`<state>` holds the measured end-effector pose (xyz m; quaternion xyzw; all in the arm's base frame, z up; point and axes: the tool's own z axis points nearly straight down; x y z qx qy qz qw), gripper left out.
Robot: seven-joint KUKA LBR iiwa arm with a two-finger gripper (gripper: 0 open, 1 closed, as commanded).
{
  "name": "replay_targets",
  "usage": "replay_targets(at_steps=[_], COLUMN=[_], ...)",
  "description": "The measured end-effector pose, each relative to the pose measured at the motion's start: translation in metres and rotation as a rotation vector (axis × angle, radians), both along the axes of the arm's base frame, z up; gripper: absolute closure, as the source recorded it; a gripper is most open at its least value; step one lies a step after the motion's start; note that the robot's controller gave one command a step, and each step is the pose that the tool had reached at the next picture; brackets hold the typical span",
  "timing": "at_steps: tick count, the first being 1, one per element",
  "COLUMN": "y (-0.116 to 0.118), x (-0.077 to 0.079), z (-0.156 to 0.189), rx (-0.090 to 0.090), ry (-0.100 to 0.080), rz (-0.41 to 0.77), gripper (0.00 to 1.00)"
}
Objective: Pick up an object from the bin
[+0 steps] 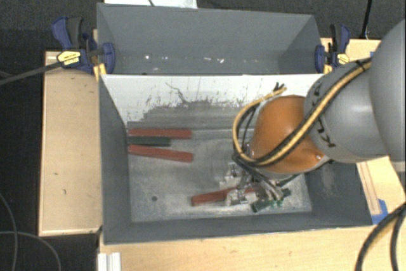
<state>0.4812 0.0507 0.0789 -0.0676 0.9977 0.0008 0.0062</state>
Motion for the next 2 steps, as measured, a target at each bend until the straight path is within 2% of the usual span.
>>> replay_targets(at_steps=[1,2], y=[0.0,-0.001], x=[-0.003,-0.002], z=[0.018,0.037], rx=[-0.002,-0.002], ry=[0.017,0.013], rz=[-0.001,-0.002], gripper=[1.0,1.0])
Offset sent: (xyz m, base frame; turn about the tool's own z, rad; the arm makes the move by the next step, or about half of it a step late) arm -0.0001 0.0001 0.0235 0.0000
